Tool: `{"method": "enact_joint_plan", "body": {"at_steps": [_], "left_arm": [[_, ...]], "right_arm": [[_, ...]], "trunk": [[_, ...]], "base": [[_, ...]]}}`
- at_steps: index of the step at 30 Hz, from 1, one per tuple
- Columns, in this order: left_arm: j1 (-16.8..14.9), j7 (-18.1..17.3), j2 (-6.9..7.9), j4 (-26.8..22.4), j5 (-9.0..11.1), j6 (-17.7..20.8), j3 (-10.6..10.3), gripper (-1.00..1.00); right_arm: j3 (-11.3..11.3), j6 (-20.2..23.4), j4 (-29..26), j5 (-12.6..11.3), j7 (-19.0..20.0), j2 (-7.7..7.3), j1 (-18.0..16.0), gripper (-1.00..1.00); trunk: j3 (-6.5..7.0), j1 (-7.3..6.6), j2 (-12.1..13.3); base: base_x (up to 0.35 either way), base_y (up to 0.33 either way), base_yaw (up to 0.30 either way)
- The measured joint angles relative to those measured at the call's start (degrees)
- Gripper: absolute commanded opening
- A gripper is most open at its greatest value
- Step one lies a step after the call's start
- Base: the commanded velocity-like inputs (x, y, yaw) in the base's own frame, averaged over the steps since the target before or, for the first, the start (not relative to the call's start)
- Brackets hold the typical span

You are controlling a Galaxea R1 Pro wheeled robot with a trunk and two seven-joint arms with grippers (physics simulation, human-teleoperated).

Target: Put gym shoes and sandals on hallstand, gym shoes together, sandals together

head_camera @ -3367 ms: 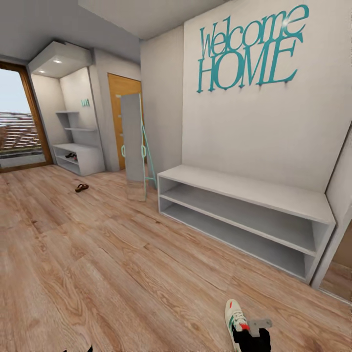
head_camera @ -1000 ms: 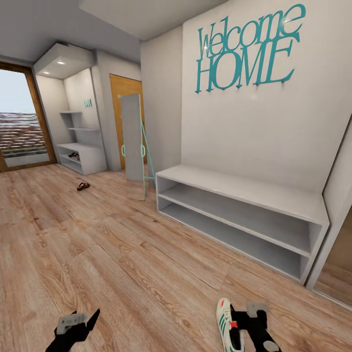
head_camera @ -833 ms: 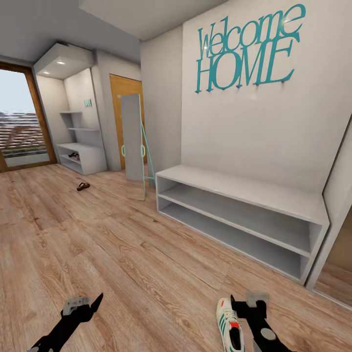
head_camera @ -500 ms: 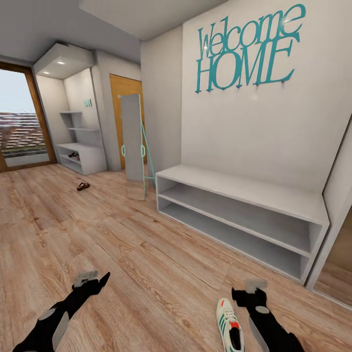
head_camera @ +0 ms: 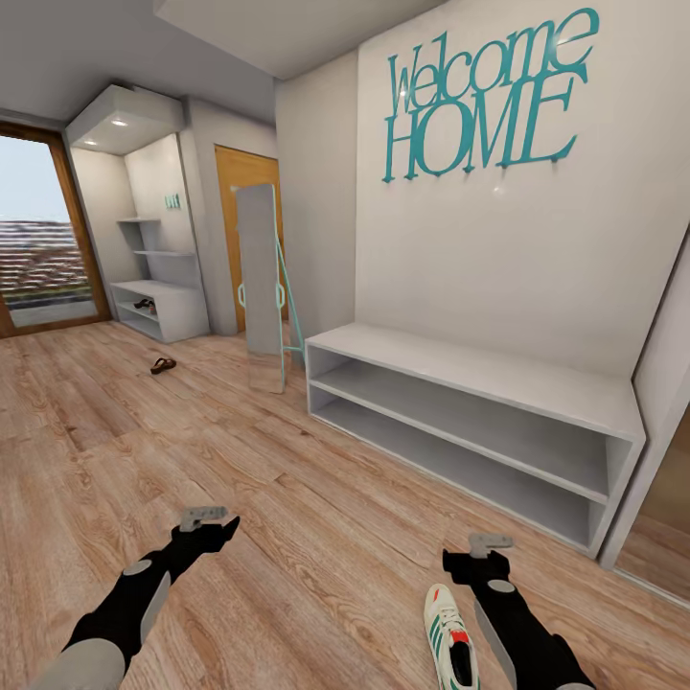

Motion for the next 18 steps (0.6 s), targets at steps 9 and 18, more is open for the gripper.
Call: {"method": "enact_joint_plan", "body": {"at_steps": [9,18], "left_arm": [[-1.7,0.5,-0.39,0.0,-0.2,3.3,-0.4,1.0],[-1.9,0.4,-0.3,-1.7,-0.2,4.4,-0.6,1.0]], "right_arm": [[0.0,0.2,-0.1,-2.8,0.0,0.05,0.0,1.0],[0.0,0.3,0.1,-4.1,0.0,-0.34,0.0,1.0]], "trunk": [[0.0,0.0,0.0],[0.0,0.0,0.0]], "base": [[0.0,0.0,0.0],[0.003,0.0,0.0]]}}
